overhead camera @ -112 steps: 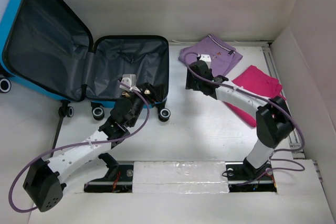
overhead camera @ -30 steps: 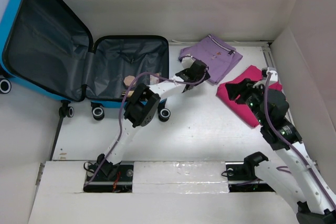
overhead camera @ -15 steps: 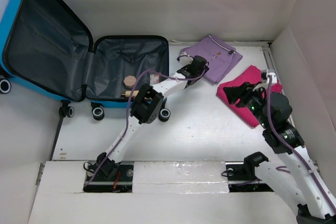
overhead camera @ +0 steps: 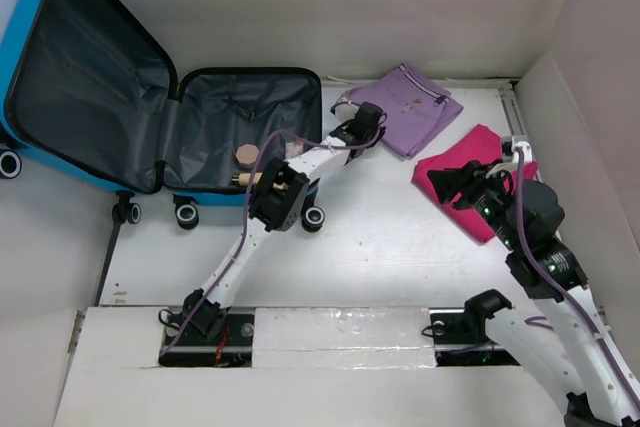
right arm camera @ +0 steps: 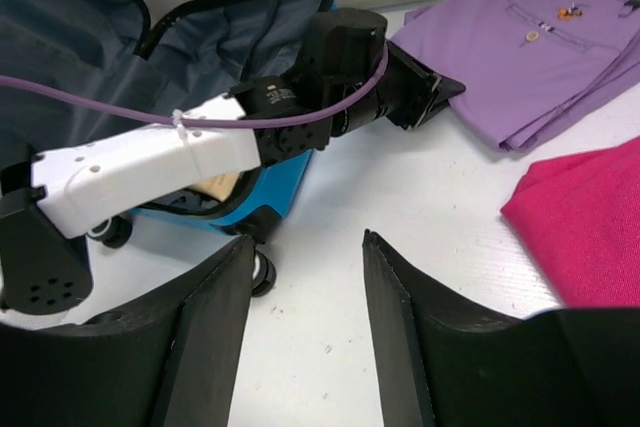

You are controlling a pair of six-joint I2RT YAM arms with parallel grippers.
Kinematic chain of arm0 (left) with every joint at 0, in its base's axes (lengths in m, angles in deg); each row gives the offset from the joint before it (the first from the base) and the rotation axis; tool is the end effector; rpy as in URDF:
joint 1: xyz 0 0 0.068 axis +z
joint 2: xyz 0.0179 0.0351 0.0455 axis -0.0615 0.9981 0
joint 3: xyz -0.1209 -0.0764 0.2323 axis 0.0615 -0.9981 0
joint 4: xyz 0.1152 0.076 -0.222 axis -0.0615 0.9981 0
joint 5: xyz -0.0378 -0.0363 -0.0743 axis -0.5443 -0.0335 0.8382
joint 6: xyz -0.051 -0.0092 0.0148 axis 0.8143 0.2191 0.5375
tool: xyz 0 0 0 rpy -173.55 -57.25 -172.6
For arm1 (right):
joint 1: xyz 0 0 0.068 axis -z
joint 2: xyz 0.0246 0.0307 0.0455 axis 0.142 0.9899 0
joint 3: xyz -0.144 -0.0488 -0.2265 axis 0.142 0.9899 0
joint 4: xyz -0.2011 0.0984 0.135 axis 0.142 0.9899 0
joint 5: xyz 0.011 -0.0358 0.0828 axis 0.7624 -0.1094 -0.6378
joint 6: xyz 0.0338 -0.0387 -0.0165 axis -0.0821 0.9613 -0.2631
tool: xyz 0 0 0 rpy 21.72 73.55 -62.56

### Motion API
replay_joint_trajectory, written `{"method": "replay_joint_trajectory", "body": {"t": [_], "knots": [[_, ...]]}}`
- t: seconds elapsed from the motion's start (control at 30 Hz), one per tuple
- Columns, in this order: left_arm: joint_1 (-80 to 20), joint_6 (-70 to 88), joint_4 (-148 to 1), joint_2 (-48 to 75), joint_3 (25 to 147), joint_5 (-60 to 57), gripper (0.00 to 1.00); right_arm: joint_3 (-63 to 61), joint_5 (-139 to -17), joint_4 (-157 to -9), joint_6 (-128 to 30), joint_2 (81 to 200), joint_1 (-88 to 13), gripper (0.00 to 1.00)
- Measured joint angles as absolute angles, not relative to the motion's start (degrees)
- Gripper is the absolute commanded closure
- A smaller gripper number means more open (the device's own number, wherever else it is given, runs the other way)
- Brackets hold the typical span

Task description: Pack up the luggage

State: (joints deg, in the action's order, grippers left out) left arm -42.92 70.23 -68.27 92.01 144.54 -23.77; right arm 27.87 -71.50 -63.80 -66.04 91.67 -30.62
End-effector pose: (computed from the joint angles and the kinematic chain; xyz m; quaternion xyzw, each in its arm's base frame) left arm 0.4715 -0.3761 0.1427 -0.3011 0.7894 -0.3761 0.3804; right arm 0.1190 0.0502 0.3642 -0.0009 0.7394 0.2724 0.6157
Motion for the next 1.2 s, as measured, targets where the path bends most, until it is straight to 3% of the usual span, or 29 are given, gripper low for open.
{"method": "replay_joint_trajectory", "body": {"t": [0.3, 0.67, 0.8, 1.0, 1.2], "knots": [[-41.8, 53.7, -70.7, 89.5, 142.1, -20.1, 1.0, 26.7, -72.9, -66.6, -65.6, 94.1, -30.7, 0.47], [-37.4, 23.6, -61.1, 67.3, 137.7, -6.3, 1.0, 31.8, -74.1, -77.1, -66.8, 103.2, -31.5, 0.48], [-30.4, 18.6, -58.8, 58.4, 137.1, -0.4, 1.0, 35.6, -73.1, -80.7, -67.8, 102.9, -32.7, 0.48], [-15.3, 15.1, -60.0, 45.4, 123.5, 8.4, 1.0, 41.0, -71.4, -85.9, -69.0, 103.3, -34.2, 0.48], [-3.4, 14.3, -64.1, 41.3, 109.7, 14.8, 1.0, 42.6, -70.2, -88.1, -69.4, 105.7, -34.6, 0.48]]}}
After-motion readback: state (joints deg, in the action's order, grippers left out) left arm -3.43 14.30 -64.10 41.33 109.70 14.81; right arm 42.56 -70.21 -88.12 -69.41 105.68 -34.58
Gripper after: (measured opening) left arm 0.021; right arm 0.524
